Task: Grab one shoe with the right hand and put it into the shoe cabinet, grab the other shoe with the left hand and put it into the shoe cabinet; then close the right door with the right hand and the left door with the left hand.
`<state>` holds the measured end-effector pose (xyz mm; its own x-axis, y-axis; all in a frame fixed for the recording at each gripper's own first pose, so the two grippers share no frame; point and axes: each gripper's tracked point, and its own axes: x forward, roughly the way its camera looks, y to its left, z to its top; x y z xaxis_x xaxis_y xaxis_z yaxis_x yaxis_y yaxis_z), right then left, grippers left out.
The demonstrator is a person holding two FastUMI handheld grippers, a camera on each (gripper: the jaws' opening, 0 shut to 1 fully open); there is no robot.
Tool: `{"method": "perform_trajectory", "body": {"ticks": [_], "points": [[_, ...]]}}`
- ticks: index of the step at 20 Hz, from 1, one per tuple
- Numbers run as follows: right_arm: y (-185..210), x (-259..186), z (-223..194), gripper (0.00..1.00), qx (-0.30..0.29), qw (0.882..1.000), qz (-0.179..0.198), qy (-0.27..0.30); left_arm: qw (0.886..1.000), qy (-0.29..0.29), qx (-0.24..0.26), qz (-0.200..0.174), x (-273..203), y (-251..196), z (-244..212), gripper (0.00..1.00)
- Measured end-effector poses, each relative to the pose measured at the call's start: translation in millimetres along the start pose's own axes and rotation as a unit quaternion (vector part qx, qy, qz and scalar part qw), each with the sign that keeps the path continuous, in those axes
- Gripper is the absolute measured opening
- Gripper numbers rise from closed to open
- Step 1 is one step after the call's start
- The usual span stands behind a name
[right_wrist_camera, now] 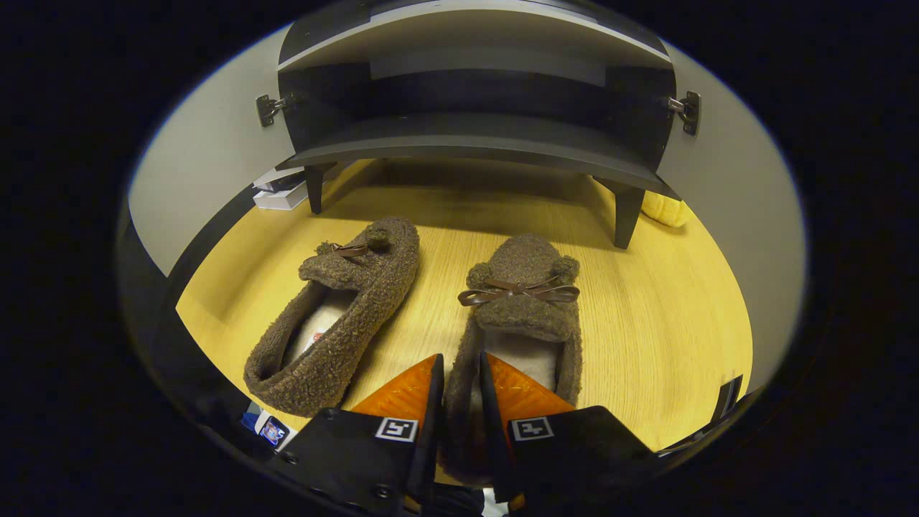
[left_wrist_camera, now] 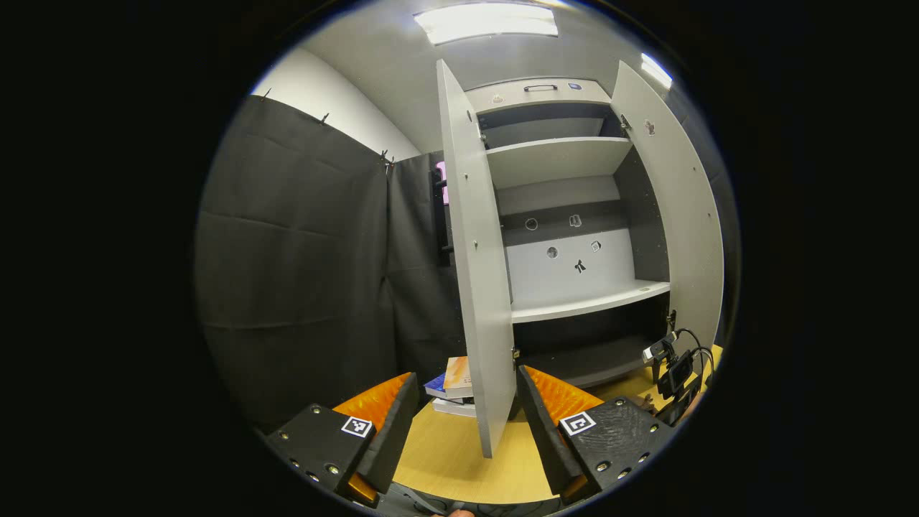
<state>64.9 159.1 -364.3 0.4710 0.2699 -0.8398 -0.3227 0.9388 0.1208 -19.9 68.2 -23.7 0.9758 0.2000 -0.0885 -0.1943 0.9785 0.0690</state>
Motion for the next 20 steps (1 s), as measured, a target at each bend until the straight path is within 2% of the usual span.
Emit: {"method": "perform_trajectory", "body": {"ticks": [1,3,4,5,6,9,10,11,20], "points": [[5,-10,-7,0.01,0.001,1.000,0.011,0.013,1.000,-0.001,0.000,-0.003,0,0,0,0.83],[2,-15,-4,0.05,0.002,1.000,0.013,0.003,1.000,-0.003,-0.001,-0.010,0,-1,0,0.83],[3,-20,-2,0.01,0.012,1.000,0.018,-0.001,1.000,-0.004,-0.002,-0.016,0,-2,1,0.83],[9,-23,-1,0.04,0.024,0.999,0.032,-0.002,1.000,-0.006,-0.003,-0.021,0,-3,1,0.83],[11,-28,1,0.04,0.035,0.999,0.041,-0.006,1.000,-0.008,-0.003,-0.026,1,-4,2,0.76],[9,-44,14,0.05,0.048,0.997,0.054,-0.028,0.999,-0.011,-0.007,-0.045,4,-7,1,0.76],[10,-49,19,0.01,0.055,0.996,0.062,-0.033,0.999,-0.011,-0.009,-0.051,4,-9,1,0.76],[11,-55,23,0.05,0.064,0.995,0.068,-0.040,0.998,-0.012,-0.011,-0.056,4,-9,2,0.76],[7,-112,79,0.05,0.092,0.985,0.092,-0.110,0.995,-0.025,-0.012,-0.092,7,-16,5,0.76]]}}
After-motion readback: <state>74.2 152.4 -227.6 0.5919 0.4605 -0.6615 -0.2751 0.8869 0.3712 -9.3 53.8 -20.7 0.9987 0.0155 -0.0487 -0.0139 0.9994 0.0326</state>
